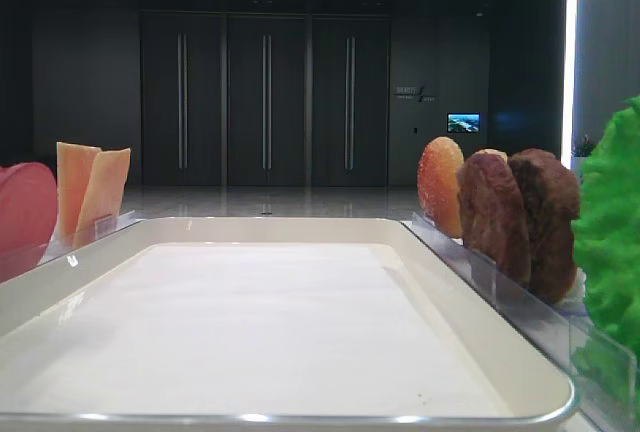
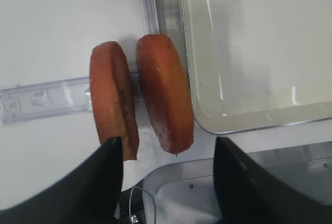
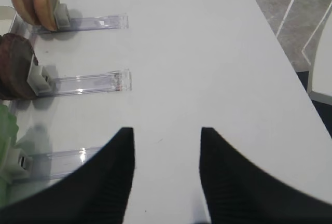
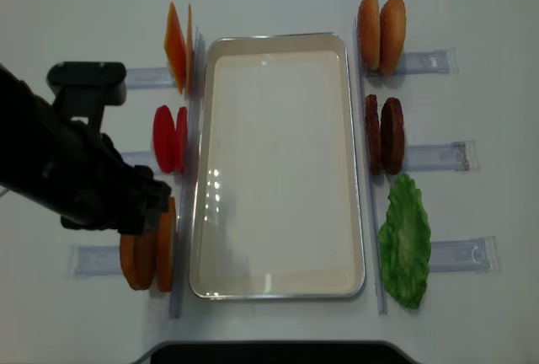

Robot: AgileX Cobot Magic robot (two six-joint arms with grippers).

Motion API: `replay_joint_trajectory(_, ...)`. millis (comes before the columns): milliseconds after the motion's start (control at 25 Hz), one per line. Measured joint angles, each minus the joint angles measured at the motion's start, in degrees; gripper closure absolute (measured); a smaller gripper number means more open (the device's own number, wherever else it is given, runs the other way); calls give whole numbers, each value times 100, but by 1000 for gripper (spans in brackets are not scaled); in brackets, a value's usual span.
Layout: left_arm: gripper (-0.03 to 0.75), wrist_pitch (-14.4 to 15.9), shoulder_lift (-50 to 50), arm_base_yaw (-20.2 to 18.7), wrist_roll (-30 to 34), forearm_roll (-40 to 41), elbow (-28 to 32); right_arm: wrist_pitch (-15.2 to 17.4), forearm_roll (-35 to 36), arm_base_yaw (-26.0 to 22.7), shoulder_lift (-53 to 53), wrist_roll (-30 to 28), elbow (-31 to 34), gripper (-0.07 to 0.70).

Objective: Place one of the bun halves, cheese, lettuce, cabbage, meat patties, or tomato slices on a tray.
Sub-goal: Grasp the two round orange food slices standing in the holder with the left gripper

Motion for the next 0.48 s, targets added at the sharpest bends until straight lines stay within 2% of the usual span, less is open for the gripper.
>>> replay_joint_trajectory(160, 293, -81, 127, -163, -301, 155, 0, 0, 0, 0, 0, 0, 0, 341)
replay_joint_trajectory(480, 293, -393, 601, -174, -291, 109, 0, 0, 0, 0, 0, 0, 0, 341)
